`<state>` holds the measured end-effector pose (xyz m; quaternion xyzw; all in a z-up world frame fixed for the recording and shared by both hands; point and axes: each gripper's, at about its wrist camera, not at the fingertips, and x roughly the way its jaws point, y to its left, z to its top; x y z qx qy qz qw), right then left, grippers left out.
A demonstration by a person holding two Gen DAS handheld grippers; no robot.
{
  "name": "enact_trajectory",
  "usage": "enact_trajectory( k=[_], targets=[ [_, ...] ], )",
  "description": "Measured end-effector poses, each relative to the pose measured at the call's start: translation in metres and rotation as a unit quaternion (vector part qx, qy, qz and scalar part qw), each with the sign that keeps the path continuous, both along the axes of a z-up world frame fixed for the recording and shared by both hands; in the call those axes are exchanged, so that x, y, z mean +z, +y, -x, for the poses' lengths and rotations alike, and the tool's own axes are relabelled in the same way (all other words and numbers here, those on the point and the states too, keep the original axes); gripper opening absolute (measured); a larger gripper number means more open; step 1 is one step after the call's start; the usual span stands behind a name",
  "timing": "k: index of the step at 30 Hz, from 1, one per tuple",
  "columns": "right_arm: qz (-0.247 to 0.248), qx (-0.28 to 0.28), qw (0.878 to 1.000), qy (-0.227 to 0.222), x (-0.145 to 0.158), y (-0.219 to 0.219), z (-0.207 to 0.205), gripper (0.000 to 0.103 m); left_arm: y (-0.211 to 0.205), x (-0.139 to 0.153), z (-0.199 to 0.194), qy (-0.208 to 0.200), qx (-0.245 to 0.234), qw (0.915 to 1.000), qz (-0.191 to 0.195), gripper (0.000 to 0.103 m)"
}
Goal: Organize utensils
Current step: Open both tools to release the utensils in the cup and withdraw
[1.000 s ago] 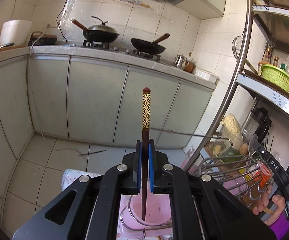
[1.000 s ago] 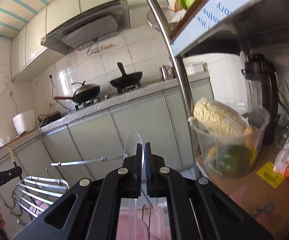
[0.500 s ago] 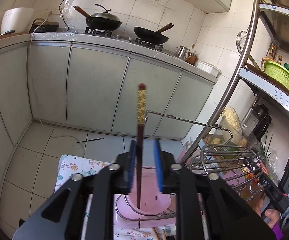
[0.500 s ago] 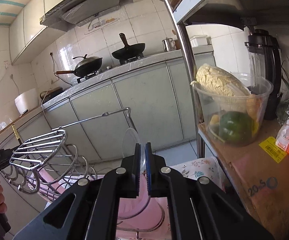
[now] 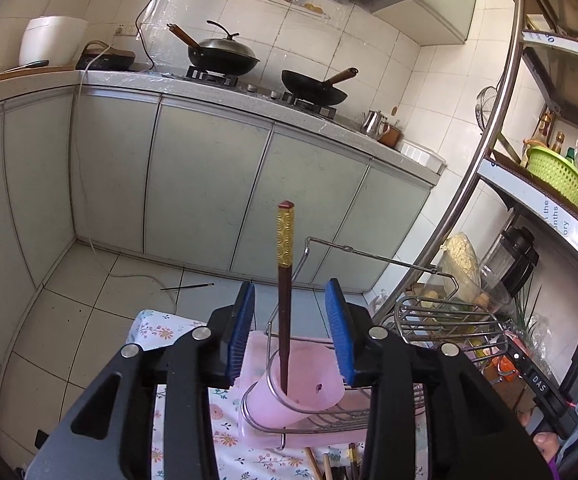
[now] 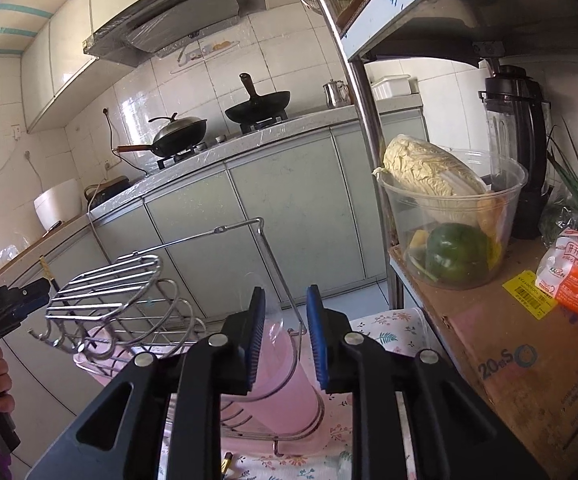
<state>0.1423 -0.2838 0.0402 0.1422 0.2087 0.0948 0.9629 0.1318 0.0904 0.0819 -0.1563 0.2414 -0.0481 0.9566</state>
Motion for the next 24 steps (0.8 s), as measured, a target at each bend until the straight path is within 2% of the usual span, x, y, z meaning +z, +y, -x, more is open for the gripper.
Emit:
enact_trajectory(
  k=[1,2,3,7,11,24],
  targets=[
    [0.001,0.001,1.0,-0.002,0.001,0.0,0.004,0.025,0.001,0.0,0.003,-0.001,0.001,1.0,0.001,0.037],
    [0.002,0.002,1.0,-0.001,0.001,0.001,0.009,0.039,0.003,0.0,0.008,-0.001,0.003,1.0,0.002,0.037],
    [0.004,0.004,1.0,-0.001,0.001,0.001,0.015,0.044,0.005,-0.001,0.014,0.0,0.004,1.0,0.003,0.037],
    [0.007,0.015,1.0,-0.001,-0.004,0.007,0.034,0.045,0.006,-0.008,0.035,0.008,0.005,0.9999,0.005,0.037],
    [0.014,0.034,0.999,0.02,-0.018,0.018,0.049,0.045,0.004,-0.02,0.053,0.022,-0.001,0.9997,0.01,0.037],
    [0.038,0.044,0.996,0.069,-0.056,0.034,0.071,0.045,-0.029,-0.083,0.078,0.103,-0.043,0.9937,-0.002,0.037]
  ],
)
